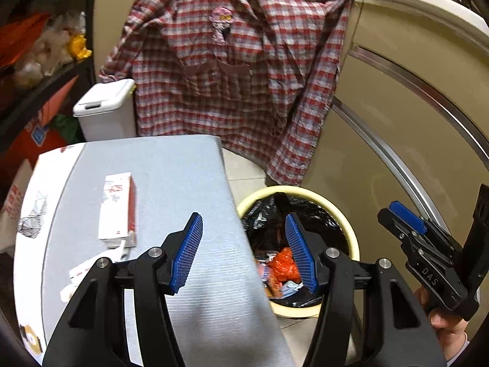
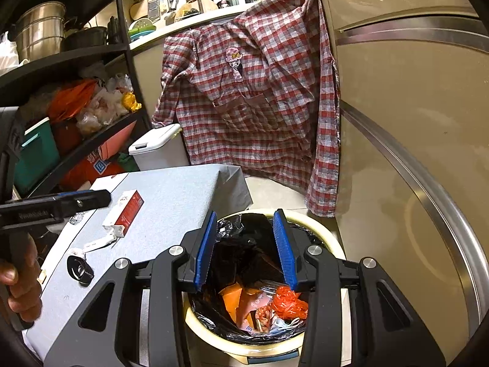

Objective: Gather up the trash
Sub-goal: 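Move both open tools back toward the tissue and milk carton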

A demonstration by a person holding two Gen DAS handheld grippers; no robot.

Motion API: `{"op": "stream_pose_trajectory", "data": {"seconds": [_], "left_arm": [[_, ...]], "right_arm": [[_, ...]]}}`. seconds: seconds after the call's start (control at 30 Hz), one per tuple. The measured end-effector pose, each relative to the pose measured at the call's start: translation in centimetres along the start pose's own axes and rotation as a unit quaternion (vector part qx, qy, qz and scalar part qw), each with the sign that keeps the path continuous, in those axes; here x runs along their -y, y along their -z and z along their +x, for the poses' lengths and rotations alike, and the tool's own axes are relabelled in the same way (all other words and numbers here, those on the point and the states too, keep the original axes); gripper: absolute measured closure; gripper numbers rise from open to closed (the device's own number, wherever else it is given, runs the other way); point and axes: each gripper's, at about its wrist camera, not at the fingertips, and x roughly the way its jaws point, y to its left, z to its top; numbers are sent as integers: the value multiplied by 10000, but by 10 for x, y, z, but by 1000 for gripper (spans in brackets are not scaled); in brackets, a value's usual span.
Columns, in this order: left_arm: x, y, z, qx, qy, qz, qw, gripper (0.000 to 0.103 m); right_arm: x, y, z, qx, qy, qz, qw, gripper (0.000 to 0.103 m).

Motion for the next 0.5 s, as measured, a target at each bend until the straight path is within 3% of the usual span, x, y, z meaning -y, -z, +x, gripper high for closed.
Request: {"op": "stream_pose_trajectory", "data": {"seconds": [0.5], "left_arm": [[-51,5,-44,254,-343,-130,9990,48]], "right_arm": [[-40,3,-1,82,-138,-155,9998,64]]}}
